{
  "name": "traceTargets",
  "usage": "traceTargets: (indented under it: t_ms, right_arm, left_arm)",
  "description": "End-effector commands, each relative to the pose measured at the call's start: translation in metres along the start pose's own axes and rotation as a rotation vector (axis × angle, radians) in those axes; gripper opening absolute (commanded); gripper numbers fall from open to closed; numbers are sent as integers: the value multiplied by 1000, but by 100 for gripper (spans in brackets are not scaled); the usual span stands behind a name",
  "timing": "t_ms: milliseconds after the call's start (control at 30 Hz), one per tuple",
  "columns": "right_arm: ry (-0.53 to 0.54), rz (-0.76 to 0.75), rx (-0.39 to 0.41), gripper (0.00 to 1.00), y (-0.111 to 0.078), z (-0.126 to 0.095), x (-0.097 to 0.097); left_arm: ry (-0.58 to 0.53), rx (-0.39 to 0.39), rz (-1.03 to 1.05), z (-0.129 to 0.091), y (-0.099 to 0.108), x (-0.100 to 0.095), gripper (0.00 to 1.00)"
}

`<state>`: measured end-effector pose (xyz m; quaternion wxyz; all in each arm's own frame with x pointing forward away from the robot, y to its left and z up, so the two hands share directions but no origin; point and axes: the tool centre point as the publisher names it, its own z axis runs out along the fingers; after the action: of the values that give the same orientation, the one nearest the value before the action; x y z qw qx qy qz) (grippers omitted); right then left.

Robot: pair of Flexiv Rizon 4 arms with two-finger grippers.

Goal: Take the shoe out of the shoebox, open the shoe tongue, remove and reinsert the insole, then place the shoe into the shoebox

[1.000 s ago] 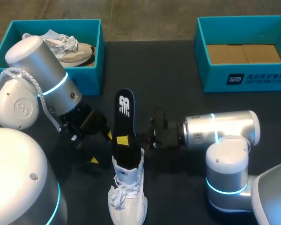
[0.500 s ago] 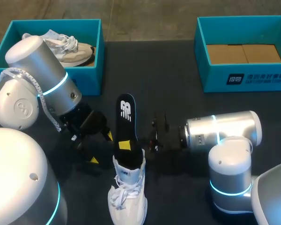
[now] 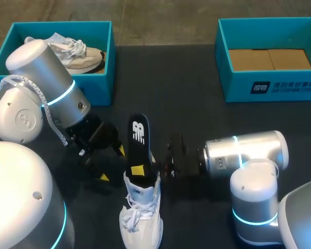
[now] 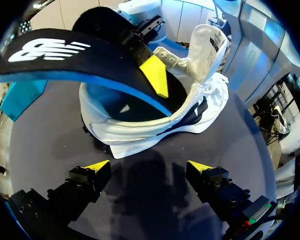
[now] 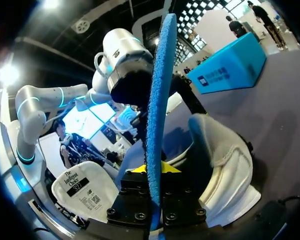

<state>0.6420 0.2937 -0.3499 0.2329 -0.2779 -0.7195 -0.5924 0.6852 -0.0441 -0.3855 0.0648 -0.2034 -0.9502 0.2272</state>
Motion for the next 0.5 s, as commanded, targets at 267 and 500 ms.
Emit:
traceTargets:
  t_ms: [267,500]
  right_arm:
    - [-23,2,10,0,-5,2,9]
    - [-22,-34,5,31,6,1,13]
  left_arm:
    - [-2,-1,1,-1,0,1,100]
    - [-2,-1,1,-1,0,1,100]
